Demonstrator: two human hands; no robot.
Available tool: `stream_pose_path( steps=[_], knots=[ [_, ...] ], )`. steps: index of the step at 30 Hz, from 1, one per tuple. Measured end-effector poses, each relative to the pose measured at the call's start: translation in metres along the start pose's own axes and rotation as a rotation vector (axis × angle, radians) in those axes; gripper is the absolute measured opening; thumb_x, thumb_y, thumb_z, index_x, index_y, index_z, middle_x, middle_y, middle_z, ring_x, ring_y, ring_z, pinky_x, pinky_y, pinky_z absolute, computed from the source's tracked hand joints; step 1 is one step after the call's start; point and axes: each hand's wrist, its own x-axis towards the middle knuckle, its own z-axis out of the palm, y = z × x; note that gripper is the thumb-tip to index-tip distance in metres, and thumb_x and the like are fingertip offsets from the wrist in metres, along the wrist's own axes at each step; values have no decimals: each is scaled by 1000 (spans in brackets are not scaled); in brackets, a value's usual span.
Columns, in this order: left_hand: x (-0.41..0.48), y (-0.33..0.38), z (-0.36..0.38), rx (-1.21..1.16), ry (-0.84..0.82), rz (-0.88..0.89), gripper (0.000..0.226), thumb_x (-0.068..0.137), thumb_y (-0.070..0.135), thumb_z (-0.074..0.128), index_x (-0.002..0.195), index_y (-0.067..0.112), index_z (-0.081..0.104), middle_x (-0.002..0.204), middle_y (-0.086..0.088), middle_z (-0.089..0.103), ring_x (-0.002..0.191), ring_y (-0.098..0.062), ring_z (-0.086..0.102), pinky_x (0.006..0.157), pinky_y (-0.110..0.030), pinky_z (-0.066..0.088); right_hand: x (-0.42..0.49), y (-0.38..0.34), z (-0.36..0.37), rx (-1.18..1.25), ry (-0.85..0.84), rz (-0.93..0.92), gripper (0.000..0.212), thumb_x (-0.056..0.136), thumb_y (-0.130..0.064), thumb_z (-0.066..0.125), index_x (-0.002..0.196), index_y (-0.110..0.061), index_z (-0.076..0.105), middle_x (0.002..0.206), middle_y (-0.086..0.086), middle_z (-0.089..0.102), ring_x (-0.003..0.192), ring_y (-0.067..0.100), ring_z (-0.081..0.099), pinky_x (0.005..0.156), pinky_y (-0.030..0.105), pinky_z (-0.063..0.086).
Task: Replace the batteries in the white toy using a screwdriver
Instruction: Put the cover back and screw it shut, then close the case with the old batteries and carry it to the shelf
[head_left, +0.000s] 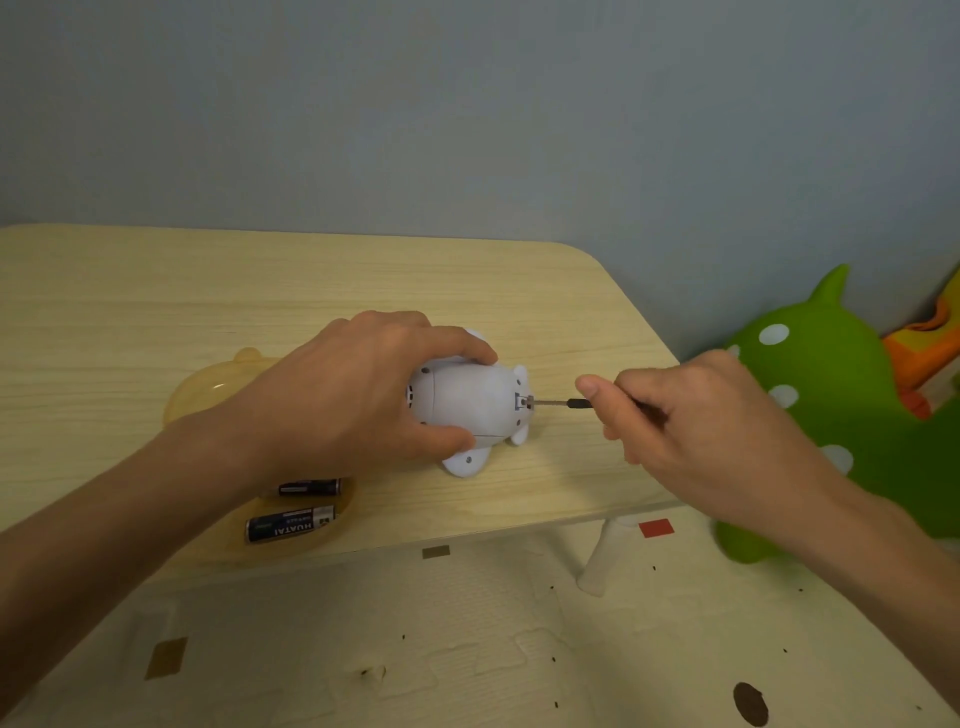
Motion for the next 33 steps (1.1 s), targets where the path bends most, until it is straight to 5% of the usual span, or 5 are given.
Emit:
stream_pose_path(
  steps=[4, 7, 14, 21, 33],
  knots=[
    [1, -2, 4, -18, 7, -3, 63, 76, 60, 76, 133, 52, 51, 118, 15, 67, 94, -9, 63, 78, -33, 56, 2, 11, 0, 281, 108, 296, 62, 105, -48, 53, 55, -17, 70, 47, -2, 68, 34, 9, 53, 44, 18, 44],
    [0, -4, 6, -2, 7, -15, 62, 78, 63, 71, 133, 52, 46, 118, 15, 67, 95, -11, 65, 76, -35, 57, 3, 32, 10, 363, 124, 420, 43, 104, -38, 61, 67, -21, 74, 60, -6, 75, 48, 7, 64, 58, 29, 57],
    [1, -12, 3, -3, -18, -106, 88, 71, 77, 62, 147, 45, 29, 136, 12, 65, 112, -17, 65, 82, -32, 50, -14, 44, 36, 175, -49, 331, 4, 87, -27, 82, 87, -31, 83, 87, -16, 74, 89, 0, 66, 71, 6, 41],
    [-12, -30, -31, 45, 60, -124, 74, 80, 73, 59, 146, 41, 49, 133, 22, 63, 102, 4, 54, 89, -28, 49, 0, 35, 28, 149, -75, 376, 8, 85, -34, 82, 92, -31, 81, 91, -20, 71, 84, -12, 61, 80, 35, 53],
    [-64, -124, -58, 35, -90, -399, 89, 62, 94, 57, 132, 39, 63, 105, 25, 66, 87, 0, 66, 70, -21, 46, 53, -62, 27, 271, 81, 78, 18, 86, -30, 69, 99, -24, 79, 95, -27, 64, 87, -9, 57, 72, 6, 39]
  ],
)
